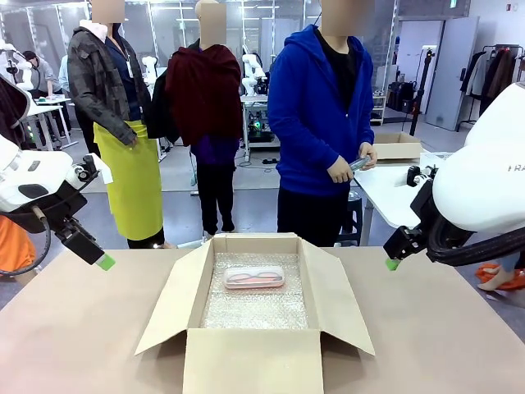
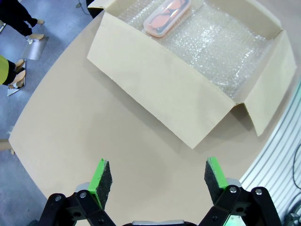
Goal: Pack the glasses set securely to prepare it for shipping.
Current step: Put the Glasses case from the right side of the table into the Package Box.
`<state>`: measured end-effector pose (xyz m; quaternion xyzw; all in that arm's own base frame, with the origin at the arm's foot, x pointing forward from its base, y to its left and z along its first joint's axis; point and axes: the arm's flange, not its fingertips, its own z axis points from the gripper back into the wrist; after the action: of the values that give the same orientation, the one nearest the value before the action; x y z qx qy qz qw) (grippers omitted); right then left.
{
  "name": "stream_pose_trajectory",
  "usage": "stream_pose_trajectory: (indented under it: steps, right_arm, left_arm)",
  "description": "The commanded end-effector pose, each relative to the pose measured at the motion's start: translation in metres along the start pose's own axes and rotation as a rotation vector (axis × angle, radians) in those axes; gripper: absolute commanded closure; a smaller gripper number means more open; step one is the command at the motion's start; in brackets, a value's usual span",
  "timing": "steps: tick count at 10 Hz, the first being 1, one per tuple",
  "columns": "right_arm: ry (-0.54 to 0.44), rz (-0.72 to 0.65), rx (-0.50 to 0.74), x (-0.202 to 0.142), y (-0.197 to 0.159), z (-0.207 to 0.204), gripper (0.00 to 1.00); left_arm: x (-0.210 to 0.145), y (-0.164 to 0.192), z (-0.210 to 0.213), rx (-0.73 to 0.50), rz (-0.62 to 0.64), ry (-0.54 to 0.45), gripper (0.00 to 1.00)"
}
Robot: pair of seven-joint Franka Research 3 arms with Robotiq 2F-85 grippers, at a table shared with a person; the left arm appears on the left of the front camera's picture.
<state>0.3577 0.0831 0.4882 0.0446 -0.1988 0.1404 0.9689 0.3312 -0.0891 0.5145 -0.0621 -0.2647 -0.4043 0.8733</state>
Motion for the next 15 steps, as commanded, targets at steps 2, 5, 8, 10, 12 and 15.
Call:
stream_pose_trajectory:
  steps: [2, 5, 8, 10, 12, 15]
  right_arm:
    - [0.002, -0.016, 0.006, -0.0024, 0.0027, 0.001, 0.0]
    - [0.002, -0.016, 0.006, -0.0024, 0.0027, 0.001, 0.0]
    - [0.002, -0.016, 0.006, -0.0024, 0.0027, 0.001, 0.0]
    - [0.002, -0.016, 0.006, -0.0024, 0.0027, 0.001, 0.0]
    - [0.002, -0.016, 0.006, -0.0024, 0.0027, 0.001, 0.0]
    - [0.002, -0.016, 0.006, -0.0024, 0.0027, 0.001, 0.0]
  left_arm:
    - [-0.0009, 0.0009, 0.0015, 0.005, -0.007, 0.001, 0.0]
    - [-0.0009, 0.0009, 0.0015, 0.005, -0.007, 0.001, 0.0]
    - [-0.0009, 0.0009, 0.0015, 0.005, -0.007, 0.001, 0.0]
    - [-0.0009, 0.0009, 0.0015, 0.005, -0.007, 0.001, 0.0]
    - [-0.0009, 0.0009, 0.0015, 0.005, -0.007, 0.001, 0.0]
    - [-0.0009, 0.0009, 0.0015, 0.005, -0.007, 0.001, 0.0]
